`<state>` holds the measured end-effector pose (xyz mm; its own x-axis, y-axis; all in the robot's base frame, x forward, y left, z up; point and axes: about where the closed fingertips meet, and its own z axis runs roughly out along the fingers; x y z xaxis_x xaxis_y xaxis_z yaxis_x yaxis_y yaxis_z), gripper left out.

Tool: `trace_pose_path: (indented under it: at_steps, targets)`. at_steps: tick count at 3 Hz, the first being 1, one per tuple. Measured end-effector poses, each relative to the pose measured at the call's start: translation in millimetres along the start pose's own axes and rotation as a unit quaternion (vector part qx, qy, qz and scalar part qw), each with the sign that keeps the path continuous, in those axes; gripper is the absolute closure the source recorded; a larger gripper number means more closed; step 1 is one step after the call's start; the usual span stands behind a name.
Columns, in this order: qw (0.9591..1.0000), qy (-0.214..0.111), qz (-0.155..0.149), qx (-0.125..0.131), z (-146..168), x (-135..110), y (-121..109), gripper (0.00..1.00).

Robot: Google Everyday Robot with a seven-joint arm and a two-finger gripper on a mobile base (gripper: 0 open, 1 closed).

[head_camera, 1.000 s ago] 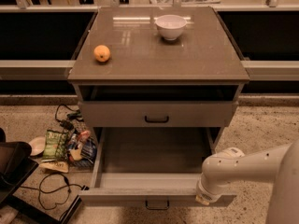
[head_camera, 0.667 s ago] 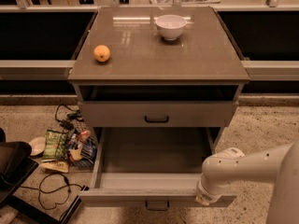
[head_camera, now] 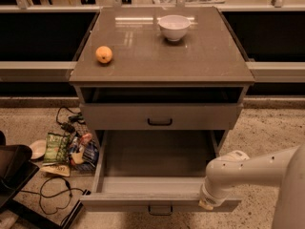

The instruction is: Open middle drawer

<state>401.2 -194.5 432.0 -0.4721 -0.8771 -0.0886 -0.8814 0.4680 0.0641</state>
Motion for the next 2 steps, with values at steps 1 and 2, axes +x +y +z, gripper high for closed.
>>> trace_pose_path:
  at_steps: [1, 2]
  targets:
    - [1.0000, 0.000, 0.000, 0.000, 0.0, 0.0, 0.0, 0.11]
    - [1.0000, 0.000, 0.000, -0.001, 0.5, 0.3, 0.5, 0.00]
